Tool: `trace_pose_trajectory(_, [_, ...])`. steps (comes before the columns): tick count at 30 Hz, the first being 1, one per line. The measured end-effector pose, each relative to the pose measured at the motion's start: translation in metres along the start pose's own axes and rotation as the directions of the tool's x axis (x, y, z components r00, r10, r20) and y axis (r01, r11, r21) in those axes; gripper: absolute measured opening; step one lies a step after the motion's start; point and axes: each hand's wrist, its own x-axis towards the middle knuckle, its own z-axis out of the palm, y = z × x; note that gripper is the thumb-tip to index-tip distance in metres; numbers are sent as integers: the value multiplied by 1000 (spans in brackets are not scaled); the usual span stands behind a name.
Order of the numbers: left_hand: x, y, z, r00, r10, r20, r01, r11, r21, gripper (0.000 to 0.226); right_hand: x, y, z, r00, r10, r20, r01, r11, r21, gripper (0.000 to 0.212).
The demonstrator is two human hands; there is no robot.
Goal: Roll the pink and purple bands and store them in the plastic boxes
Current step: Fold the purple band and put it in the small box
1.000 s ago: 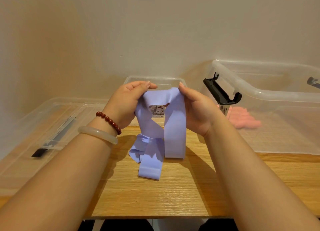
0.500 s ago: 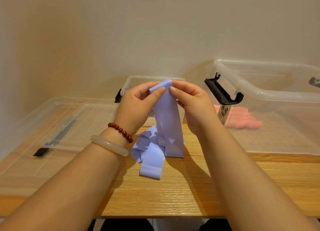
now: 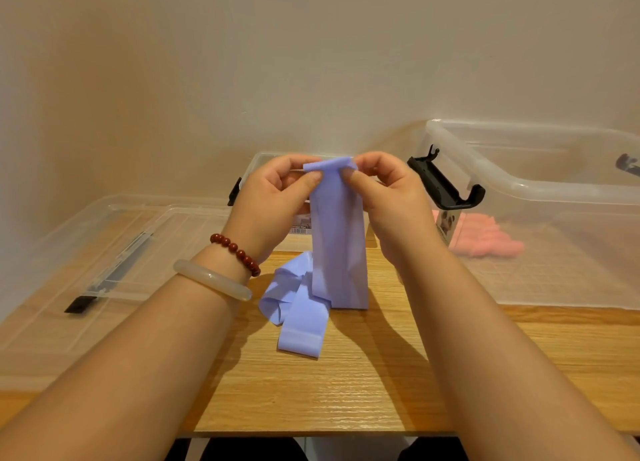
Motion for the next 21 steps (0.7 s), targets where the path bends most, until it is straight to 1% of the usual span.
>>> trace_pose_trajectory(4, [9,15,4,999,10,-34,-12,999,-44,19,4,-11,0,999,-50,20,49,998,34,10])
trace_pose_trajectory(7, [18,29,6,1000,1,19,1,996,-88,17,12,-22,1,998,-67,-8,67,996,66,13])
trace_pose_trajectory(9, [22,33,9,999,44,32,-42,997,-60,16,16,-29,2,996,-82,-45,85,994,74,16])
trace_pose_trajectory(12, [25,34,14,994,110,-28,-111,993,-39,12,21,-36,4,993,-100,-58,104,992,71,17])
trace_pose_trajectory(14, [26,35,16,992,110,-57,-113,992,-55,16,21,-38,4,994,-105,-36,106,993,50,15])
trace_pose_trajectory(15, [26,37,16,992,108,-63,-111,992,-54,16,21,-39,4,993,-110,-29,112,992,55,14])
trace_pose_trajectory(17, [28,40,16,992,111,-60,-114,992,-59,9,22,-43,4,991,-132,-35,134,988,75,14])
trace_pose_trajectory(21, [34,49,17,987,142,-74,-147,987,-62,9,27,-54,6,985,-162,-56,167,980,106,17])
